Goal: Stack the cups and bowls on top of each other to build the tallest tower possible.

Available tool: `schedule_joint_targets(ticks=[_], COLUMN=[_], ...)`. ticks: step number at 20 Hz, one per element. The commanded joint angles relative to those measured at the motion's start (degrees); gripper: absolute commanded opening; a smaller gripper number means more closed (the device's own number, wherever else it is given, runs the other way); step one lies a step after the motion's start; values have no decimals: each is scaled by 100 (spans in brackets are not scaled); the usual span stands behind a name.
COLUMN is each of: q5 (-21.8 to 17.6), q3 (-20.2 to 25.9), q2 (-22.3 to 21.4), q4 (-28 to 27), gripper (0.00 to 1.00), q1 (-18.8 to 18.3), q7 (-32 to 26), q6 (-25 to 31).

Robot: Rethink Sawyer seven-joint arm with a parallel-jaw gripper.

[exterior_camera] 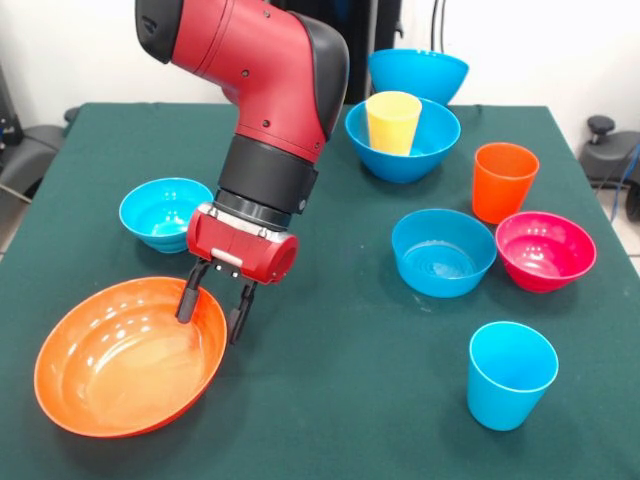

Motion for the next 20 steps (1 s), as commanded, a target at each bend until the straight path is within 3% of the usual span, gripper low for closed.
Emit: schedule_joint_targets(ticks=[1, 13, 14, 20], q5=[-79, -128, -176, -162], q3=[612, 741, 823, 722], q2=[17, -56, -95, -138], q4=[74, 148, 171, 224], gripper=[100, 100, 0, 0], q1=[-13, -89, -139, -63], q7=[230, 239, 214, 201], q6=[252, 332, 400, 431])
